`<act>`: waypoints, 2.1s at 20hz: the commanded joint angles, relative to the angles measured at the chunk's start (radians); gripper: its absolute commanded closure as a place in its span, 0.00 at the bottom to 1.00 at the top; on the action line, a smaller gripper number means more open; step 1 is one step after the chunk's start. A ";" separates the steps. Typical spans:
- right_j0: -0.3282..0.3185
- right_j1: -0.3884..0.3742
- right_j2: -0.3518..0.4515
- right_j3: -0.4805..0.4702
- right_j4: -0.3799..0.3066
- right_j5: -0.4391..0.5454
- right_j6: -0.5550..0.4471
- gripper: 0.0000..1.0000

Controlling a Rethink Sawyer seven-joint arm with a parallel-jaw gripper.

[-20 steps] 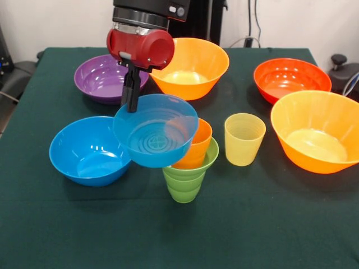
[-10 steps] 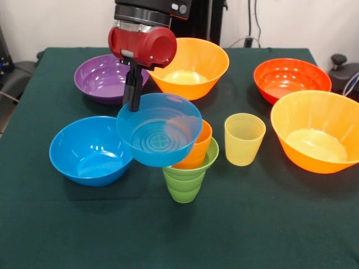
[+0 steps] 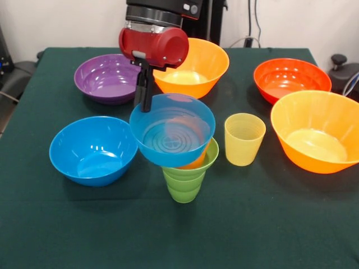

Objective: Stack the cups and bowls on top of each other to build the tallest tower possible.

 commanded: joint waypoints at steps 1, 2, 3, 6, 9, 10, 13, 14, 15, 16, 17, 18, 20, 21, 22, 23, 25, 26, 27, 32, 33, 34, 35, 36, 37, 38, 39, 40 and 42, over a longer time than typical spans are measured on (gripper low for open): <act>0.035 0.016 0.042 0.017 0.004 0.120 0.117 1.00; 0.037 0.016 0.041 0.019 0.005 0.118 0.118 1.00; 0.038 0.015 0.040 0.020 0.005 0.117 0.119 1.00; 0.050 0.014 0.029 0.023 0.011 0.118 0.126 1.00; 0.054 0.012 0.027 0.028 0.011 0.117 0.129 1.00; 0.055 0.011 0.026 0.031 0.011 0.117 0.129 1.00; 0.048 0.008 0.030 0.039 0.005 0.110 0.127 1.00; 0.043 0.007 0.034 0.041 0.001 0.108 0.125 1.00; 0.039 0.006 0.037 0.044 -0.002 0.107 0.124 1.00; 0.034 0.003 0.042 0.049 -0.006 0.104 0.122 1.00; 0.032 0.002 0.043 0.051 -0.008 0.104 0.121 1.00; 0.028 -0.002 0.047 0.058 -0.012 0.101 0.121 1.00; 0.026 -0.004 0.048 0.062 -0.013 0.099 0.121 1.00; 0.026 -0.005 0.048 0.063 -0.013 0.099 0.121 1.00; 0.030 -0.006 0.047 0.067 -0.012 0.097 0.125 1.00; 0.032 -0.007 0.046 0.068 -0.010 0.097 0.126 1.00; 0.045 -0.006 0.040 0.073 -0.006 0.092 0.133 1.00; 0.048 -0.007 0.038 0.077 -0.004 0.091 0.136 1.00; 0.050 -0.008 0.036 0.079 -0.004 0.090 0.136 1.00; 0.047 -0.002 0.039 0.072 0.000 0.091 0.133 1.00; 0.048 0.000 0.038 0.068 0.002 0.094 0.132 1.00; 0.049 0.001 0.037 0.066 0.003 0.095 0.131 1.00; 0.050 0.001 0.036 0.065 0.004 0.095 0.131 1.00; 0.052 0.004 0.033 0.061 0.005 0.097 0.131 1.00; 0.052 0.004 0.033 0.060 0.006 0.097 0.131 1.00; 0.050 0.005 0.034 0.059 0.005 0.096 0.130 1.00; 0.049 0.005 0.034 0.059 0.005 0.095 0.130 1.00; 0.047 0.005 0.036 0.058 0.004 0.093 0.129 1.00; 0.044 0.006 0.036 0.055 0.002 0.092 0.127 1.00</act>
